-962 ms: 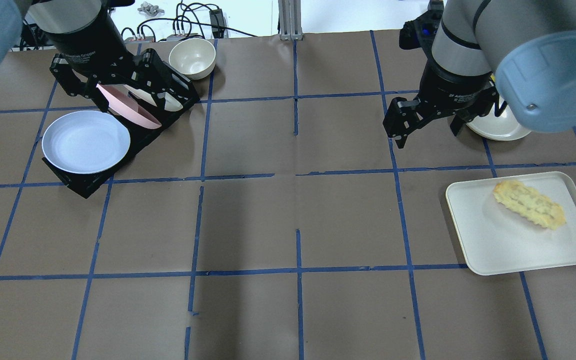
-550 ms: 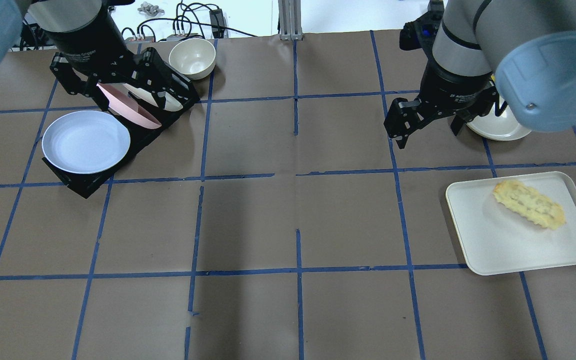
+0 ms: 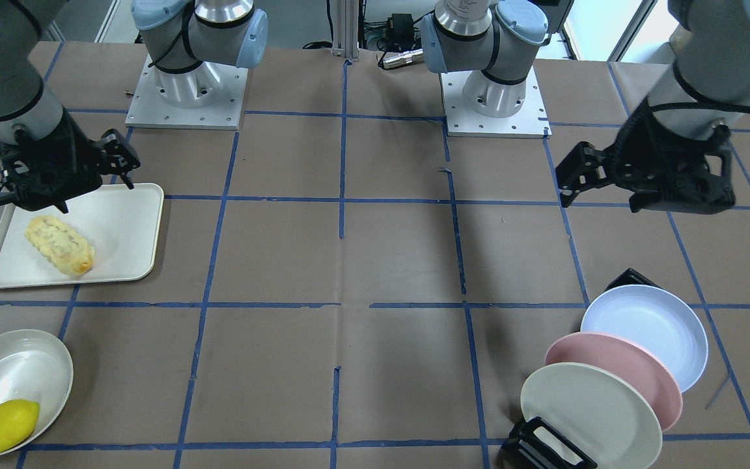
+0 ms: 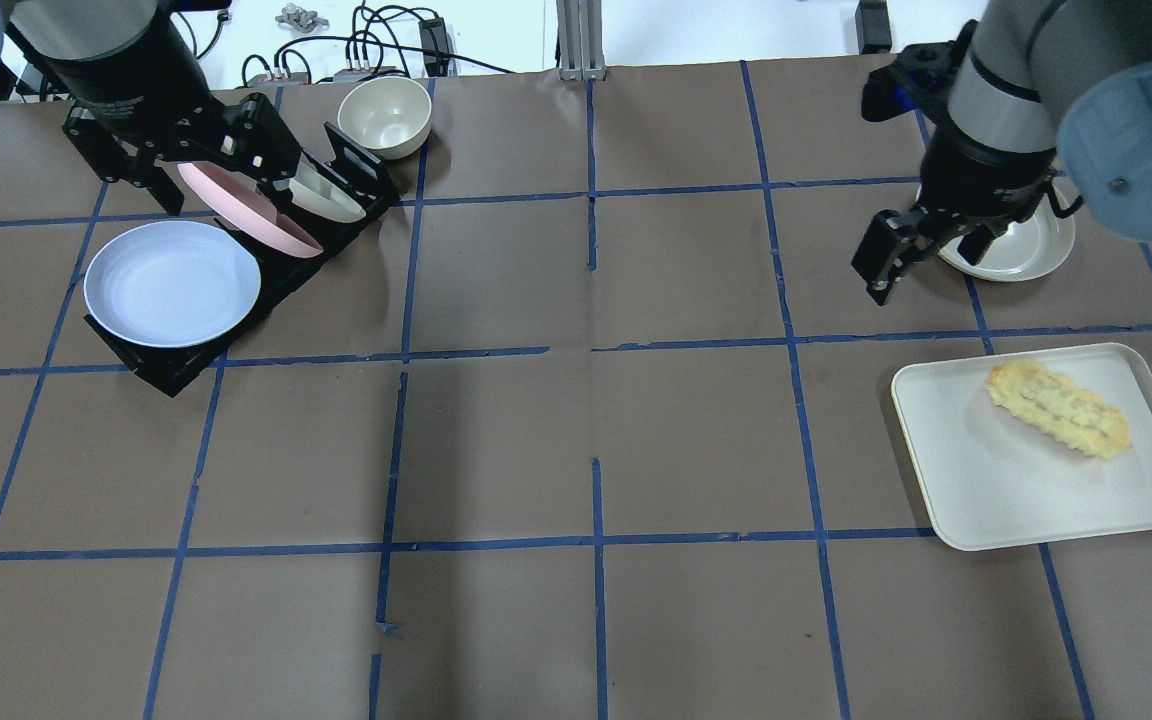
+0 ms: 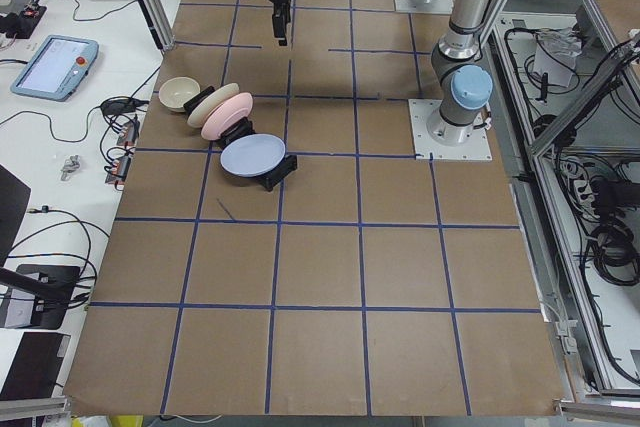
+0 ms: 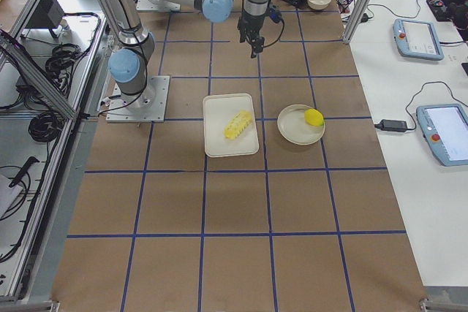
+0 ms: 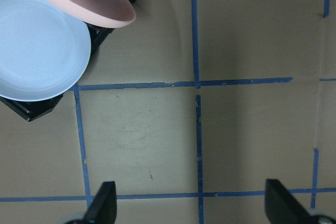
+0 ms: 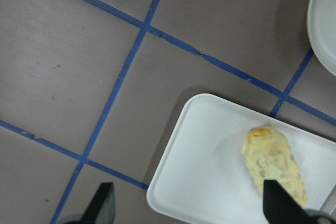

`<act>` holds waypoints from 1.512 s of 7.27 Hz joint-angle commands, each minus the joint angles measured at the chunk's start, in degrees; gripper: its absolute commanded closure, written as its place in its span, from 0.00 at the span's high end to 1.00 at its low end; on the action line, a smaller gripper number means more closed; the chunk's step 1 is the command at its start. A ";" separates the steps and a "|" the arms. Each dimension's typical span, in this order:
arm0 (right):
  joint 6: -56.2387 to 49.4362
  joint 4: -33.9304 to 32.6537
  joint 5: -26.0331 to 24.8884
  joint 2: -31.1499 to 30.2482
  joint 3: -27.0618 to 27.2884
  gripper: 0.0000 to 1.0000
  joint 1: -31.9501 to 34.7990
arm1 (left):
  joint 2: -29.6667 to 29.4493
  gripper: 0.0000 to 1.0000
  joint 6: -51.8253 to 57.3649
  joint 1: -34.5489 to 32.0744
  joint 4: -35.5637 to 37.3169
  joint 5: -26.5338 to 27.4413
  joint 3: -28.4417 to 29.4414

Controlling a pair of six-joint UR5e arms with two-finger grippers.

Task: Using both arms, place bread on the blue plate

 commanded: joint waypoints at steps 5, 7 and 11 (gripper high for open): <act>-28.66 -31.10 4.63 7.84 18.40 1.00 -16.92 | -17.84 1.00 33.81 19.35 12.83 -0.64 4.69; -30.50 -31.99 6.20 11.64 18.40 1.00 -20.53 | -25.58 1.00 33.92 20.69 12.66 -2.30 10.40; -30.08 -34.36 5.60 12.36 19.89 0.29 -21.25 | -29.48 1.00 33.74 20.87 11.96 -5.65 9.38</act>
